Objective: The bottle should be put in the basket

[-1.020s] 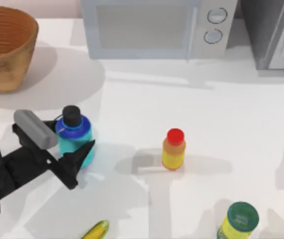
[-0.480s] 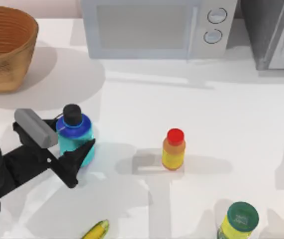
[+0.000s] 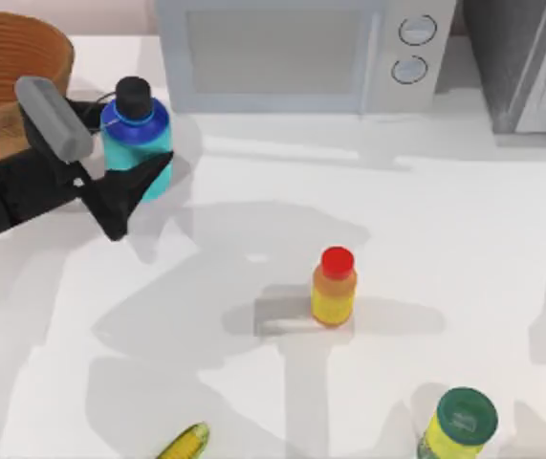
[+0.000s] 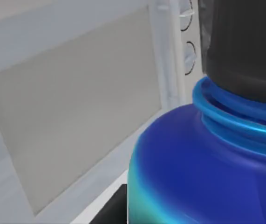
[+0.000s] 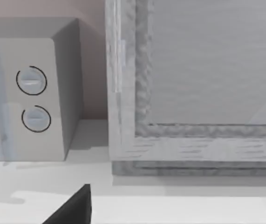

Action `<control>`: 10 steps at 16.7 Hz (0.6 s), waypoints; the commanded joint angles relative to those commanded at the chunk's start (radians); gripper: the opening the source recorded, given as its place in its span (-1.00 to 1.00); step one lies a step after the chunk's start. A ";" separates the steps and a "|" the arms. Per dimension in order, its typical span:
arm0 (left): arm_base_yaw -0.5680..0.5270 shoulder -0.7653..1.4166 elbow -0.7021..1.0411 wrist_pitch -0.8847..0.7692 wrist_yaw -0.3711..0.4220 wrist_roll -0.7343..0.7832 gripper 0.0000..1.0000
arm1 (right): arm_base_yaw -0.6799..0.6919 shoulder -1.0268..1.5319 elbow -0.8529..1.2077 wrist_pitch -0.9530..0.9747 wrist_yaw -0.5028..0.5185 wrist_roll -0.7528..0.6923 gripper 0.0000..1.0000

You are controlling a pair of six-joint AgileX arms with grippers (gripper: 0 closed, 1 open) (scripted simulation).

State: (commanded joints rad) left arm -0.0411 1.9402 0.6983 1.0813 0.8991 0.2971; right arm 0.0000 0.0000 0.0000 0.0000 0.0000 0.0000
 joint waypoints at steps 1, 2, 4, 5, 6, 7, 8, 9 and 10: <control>0.023 -0.014 0.073 -0.084 0.039 0.017 -1.00 | 0.000 0.000 0.000 0.000 0.000 0.000 1.00; 0.048 -0.025 0.149 -0.172 0.078 0.034 -1.00 | 0.000 0.000 0.000 0.000 0.000 0.000 1.00; 0.106 -0.043 0.301 -0.355 0.154 0.064 -1.00 | 0.000 0.000 0.000 0.000 0.000 0.000 1.00; 0.139 -0.047 0.377 -0.448 0.190 0.078 -1.00 | 0.000 0.000 0.000 0.000 0.000 0.000 1.00; 0.175 -0.048 0.452 -0.543 0.224 0.090 -1.00 | 0.000 0.000 0.000 0.000 0.000 0.000 1.00; 0.214 -0.045 0.525 -0.636 0.254 0.100 -1.00 | 0.000 0.000 0.000 0.000 0.000 0.000 1.00; 0.255 -0.038 0.594 -0.727 0.282 0.110 -1.00 | 0.000 0.000 0.000 0.000 0.000 0.000 1.00; 0.297 -0.028 0.660 -0.815 0.307 0.118 -1.00 | 0.000 0.000 0.000 0.000 0.000 0.000 1.00; 0.340 -0.017 0.721 -0.898 0.329 0.125 -1.00 | 0.000 0.000 0.000 0.000 0.000 0.000 1.00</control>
State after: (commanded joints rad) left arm 0.2987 1.9231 1.4194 0.1835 1.2277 0.4226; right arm 0.0000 0.0000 0.0000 0.0000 0.0000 0.0000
